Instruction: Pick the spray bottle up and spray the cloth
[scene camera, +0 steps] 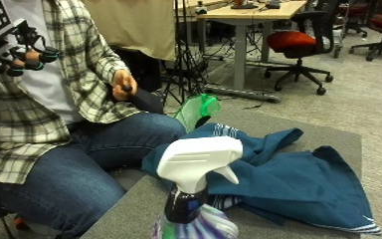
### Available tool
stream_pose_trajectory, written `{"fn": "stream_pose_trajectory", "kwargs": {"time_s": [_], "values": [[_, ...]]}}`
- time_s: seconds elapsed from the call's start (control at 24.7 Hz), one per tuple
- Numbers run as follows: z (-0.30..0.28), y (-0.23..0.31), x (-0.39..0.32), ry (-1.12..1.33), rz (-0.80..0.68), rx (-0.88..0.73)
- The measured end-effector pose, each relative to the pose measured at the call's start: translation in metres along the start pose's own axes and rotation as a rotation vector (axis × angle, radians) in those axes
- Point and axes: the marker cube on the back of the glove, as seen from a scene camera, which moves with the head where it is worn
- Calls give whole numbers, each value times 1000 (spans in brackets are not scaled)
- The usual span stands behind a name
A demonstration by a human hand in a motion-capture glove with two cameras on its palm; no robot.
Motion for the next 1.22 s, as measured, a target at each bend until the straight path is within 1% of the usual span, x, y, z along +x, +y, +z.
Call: {"fn": "stream_pose_trajectory", "kwargs": {"time_s": [0.45,0.65,0.77,1.05,1.22], "values": [[1,-2,4,-10,0,0],[-1,-24,24,-32,17,2],[0,-40,34,-31,43,58],[-8,-101,79,-114,137,272],[-12,-134,109,-223,211,316]]}}
